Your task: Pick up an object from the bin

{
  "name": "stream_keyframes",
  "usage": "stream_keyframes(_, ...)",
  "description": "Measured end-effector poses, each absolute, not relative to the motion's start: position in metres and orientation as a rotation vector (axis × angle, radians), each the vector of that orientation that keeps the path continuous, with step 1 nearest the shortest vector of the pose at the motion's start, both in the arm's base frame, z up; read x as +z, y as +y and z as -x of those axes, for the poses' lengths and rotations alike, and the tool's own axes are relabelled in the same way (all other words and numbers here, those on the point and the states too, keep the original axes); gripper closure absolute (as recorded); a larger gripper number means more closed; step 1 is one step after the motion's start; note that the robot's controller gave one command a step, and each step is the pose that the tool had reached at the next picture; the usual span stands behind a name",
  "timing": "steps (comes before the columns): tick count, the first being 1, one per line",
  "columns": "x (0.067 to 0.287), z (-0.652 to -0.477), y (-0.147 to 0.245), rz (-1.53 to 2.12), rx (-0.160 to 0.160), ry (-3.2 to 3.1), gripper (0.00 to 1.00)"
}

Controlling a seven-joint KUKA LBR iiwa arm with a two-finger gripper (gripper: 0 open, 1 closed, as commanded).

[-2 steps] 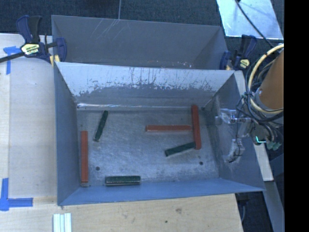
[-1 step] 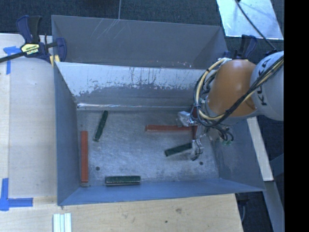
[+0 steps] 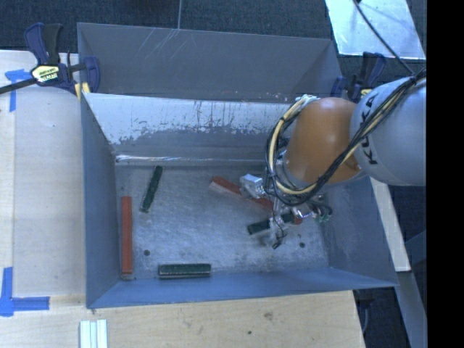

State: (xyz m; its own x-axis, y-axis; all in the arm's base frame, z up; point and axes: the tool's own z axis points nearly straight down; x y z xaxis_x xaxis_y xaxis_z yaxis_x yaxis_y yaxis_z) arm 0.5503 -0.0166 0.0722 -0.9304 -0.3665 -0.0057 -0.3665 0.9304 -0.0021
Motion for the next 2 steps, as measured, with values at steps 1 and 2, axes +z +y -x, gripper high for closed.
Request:
stream_keyframes(1,0.076,-0.554,-0.015,0.587,-0.001,3.068,1.0)
stream_keyframes(2,0.219,-0.55,-0.027,0.617,-0.005,3.068,1.0)
